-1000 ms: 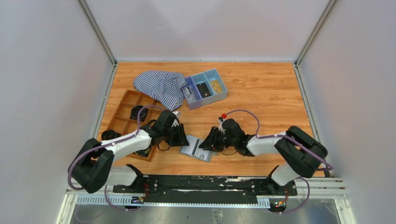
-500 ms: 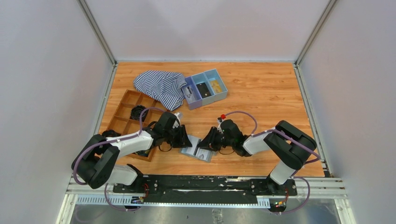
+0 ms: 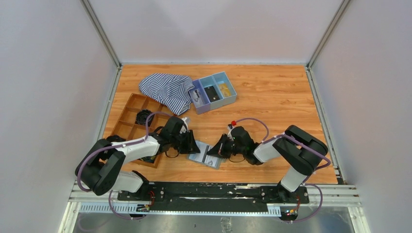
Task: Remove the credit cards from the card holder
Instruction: Remove the credit card from the card holder.
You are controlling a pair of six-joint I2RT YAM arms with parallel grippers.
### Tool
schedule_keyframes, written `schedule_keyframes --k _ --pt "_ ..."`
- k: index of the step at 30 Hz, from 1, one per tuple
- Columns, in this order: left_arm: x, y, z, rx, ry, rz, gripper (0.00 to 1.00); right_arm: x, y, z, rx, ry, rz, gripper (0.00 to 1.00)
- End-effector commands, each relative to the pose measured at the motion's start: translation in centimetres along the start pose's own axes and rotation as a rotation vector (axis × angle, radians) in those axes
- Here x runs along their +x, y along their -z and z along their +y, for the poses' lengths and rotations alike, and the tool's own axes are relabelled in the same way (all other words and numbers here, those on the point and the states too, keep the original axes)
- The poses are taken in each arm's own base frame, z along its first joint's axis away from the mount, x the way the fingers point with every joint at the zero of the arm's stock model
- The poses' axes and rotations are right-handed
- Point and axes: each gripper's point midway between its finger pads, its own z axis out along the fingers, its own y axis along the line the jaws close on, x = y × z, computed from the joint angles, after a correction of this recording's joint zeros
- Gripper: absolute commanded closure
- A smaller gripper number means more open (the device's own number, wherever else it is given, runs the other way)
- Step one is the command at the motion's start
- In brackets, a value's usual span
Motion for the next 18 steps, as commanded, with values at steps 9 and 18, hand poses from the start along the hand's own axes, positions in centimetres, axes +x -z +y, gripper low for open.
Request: schedule_keyframes --k 9,18 --pt "1.1 -0.5 2.2 -0.075 0.022 0.026 0.66 2.9 3.2 -4.6 0.075 -0.065 0.031 1.00" --pt "0.9 -0.3 2.2 -0.087 0.014 0.026 0.66 2.4 4.7 -5.0 0.071 -0.068 -0.008 1.00"
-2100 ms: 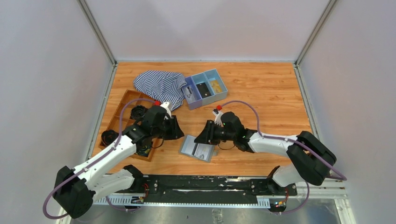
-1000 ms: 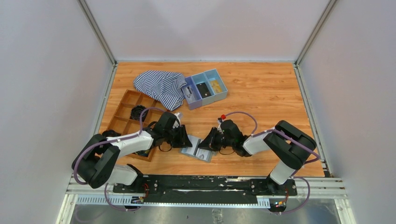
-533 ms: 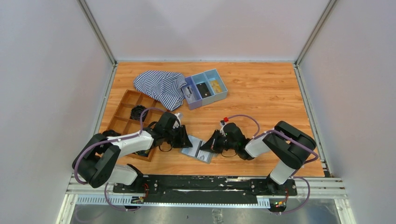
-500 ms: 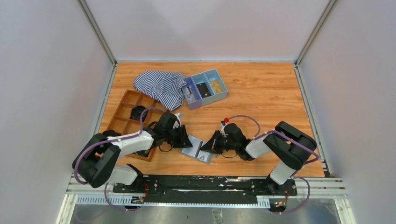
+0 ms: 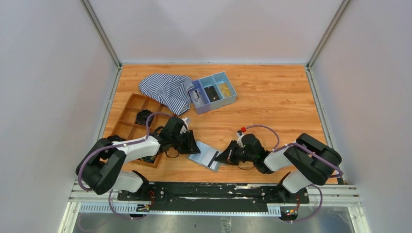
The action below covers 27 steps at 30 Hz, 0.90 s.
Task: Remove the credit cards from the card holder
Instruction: Remove the credit card from the card holder.
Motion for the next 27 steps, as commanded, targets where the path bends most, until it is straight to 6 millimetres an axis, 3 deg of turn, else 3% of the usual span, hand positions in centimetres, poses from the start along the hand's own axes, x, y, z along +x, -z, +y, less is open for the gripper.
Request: schedule_keyframes --k 1,13,17,27 --pt "0.8 -0.2 2.1 -0.082 0.003 0.022 0.66 0.3 1.2 -2.7 0.085 -0.018 0.004 1.00" --pt "0.6 -0.3 1.6 -0.064 -0.002 0.029 0.67 -0.7 2.6 -1.0 0.082 0.059 -0.035 1.00" --pt "-0.1 0.5 0.1 -0.024 -0.010 0.019 0.67 -1.4 3.0 0.2 0.070 0.090 -0.057 1.00" --pt "-0.6 0.8 -1.2 0.014 -0.012 0.017 0.66 -2.0 1.8 2.7 0.020 0.126 -0.027 1.00"
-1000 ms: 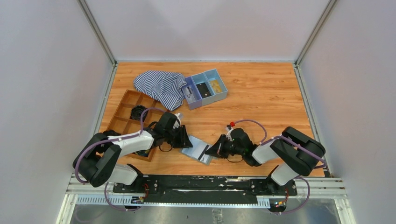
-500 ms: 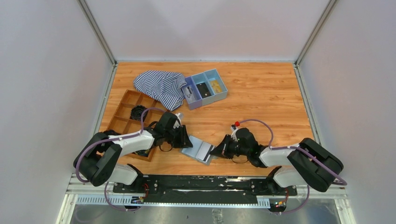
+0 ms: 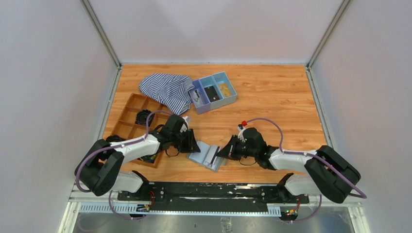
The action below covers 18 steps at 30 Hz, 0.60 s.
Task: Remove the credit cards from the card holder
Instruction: Remove the credit card from the card holder, then place the credit card in the storage box.
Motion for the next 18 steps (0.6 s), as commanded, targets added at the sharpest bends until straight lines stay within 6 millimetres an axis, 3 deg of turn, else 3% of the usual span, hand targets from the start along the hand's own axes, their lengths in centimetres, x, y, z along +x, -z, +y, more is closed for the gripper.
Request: schedule_keyframes --k 1,18 --pt "-0.3 0.2 -0.6 0.018 -0.004 0.003 0.66 -0.6 -0.4 0.5 -0.006 0.015 0.005 1.00" --pt "-2.0 1.6 -1.9 0.012 -0.044 -0.042 0.66 -1.1 2.3 1.6 0.048 0.172 -0.008 1.00"
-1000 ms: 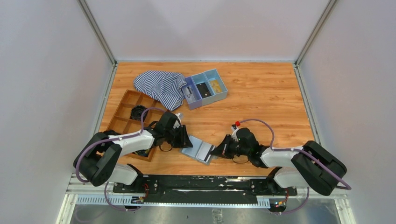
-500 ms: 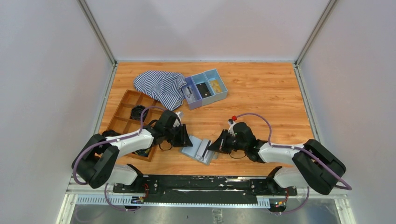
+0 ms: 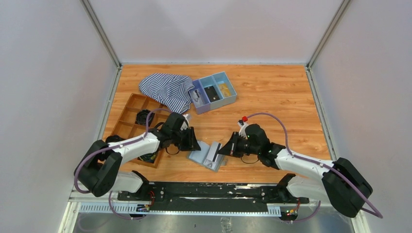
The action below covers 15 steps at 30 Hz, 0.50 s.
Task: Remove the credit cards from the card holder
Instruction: Place the credit card in the storage box.
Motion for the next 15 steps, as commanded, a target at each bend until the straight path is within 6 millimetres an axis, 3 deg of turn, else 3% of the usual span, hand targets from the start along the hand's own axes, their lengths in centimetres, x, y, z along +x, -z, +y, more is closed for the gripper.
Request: schedule_keyframes --k 1,12,15 --pt "-1.9 1.6 -1.4 0.005 -0.049 -0.056 0.66 -0.3 0.5 -0.5 0.047 0.054 0.010 1.00" --pt "-3.4 3.4 -1.6 -0.027 -0.067 -0.104 0.65 -2.0 1.1 2.3 0.045 0.172 0.032 1.00" --pt "-4.1 4.0 -0.8 -0.029 -0.032 -0.127 0.65 -2.7 1.3 3.1 0.061 0.210 0.042 1.00"
